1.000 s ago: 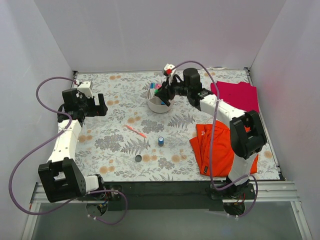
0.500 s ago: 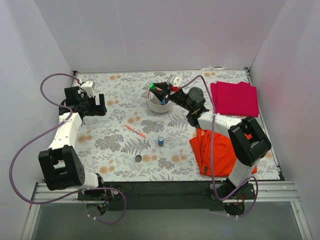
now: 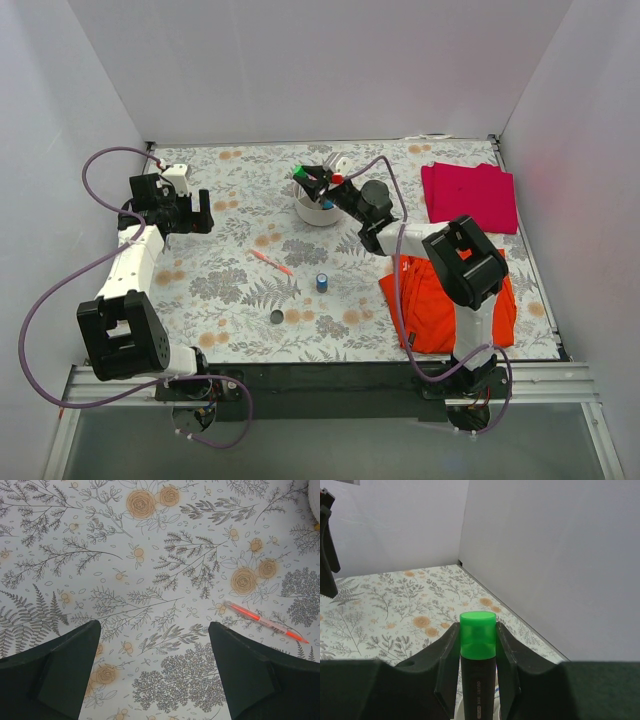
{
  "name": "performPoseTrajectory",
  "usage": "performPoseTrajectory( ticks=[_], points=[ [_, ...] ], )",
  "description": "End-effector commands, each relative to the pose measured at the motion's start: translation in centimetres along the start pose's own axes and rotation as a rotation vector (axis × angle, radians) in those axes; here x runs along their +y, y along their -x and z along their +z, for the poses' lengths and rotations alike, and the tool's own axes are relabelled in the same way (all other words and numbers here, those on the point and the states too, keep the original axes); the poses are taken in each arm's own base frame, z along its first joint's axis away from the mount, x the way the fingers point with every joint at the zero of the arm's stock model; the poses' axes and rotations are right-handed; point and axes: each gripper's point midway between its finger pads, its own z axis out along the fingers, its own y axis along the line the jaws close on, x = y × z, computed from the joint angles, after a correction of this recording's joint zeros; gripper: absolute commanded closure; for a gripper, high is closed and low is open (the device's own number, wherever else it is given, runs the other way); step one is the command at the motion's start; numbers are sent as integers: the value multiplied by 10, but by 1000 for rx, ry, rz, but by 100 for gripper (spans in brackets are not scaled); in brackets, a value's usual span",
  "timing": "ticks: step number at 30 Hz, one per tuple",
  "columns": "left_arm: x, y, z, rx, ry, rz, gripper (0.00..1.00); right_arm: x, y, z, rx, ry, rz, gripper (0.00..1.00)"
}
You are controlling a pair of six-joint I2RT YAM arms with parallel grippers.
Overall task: Sort the stationery into containers
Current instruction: Place the pen in the storage box.
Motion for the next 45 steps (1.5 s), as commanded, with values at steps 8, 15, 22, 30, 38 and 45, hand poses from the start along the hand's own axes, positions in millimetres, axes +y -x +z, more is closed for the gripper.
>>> performPoseTrajectory(
  ticks=[8,15,22,30,38,45],
  points=[
    [-3,-5,-10,-10,2,17,10,-11,7,15,-73,-37,-2,99],
    [-3,-5,-10,-14,4,17,10,-10,-11,15,-38,-40,11,99],
    [-4,-11,-12,-9,5,17,9,-7,-25,13,-17,-35,10,99],
    [-6,-13,-13,-15,-2,20,10,-7,-22,8,-15,-40,-19,50],
    [-14,-5,-22,-62,-28,28,10,-8,-6,2,37,-30,-36,34],
    [-68,-7,-54,-145,-307,232,7,36,69,-33,124,263,-140,28]
  ],
)
